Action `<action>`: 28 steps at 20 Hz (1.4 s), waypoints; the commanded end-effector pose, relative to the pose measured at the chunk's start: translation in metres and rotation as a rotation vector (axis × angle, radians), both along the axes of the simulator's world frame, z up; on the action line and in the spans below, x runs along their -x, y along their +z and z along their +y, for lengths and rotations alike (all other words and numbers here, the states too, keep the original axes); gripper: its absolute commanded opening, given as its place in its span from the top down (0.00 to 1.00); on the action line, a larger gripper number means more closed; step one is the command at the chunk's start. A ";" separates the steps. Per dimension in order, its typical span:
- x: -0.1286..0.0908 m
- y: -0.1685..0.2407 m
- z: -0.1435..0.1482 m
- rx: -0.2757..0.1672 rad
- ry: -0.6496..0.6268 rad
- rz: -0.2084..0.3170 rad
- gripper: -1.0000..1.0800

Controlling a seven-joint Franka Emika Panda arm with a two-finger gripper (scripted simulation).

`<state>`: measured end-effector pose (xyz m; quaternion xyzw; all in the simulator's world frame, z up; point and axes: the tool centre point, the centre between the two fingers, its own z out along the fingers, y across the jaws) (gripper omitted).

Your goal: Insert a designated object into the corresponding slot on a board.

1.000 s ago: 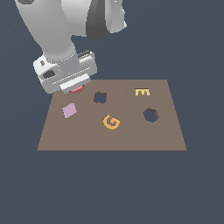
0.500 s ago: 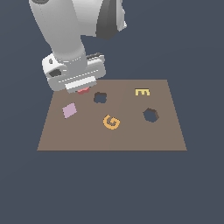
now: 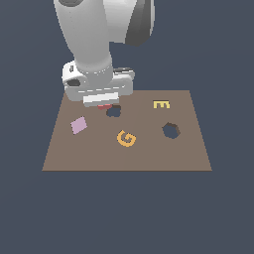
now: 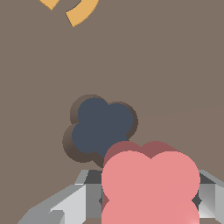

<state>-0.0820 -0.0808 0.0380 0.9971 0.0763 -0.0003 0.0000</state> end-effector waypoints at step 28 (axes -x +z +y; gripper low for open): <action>-0.026 -0.007 0.033 0.000 -0.253 0.000 1.00</action>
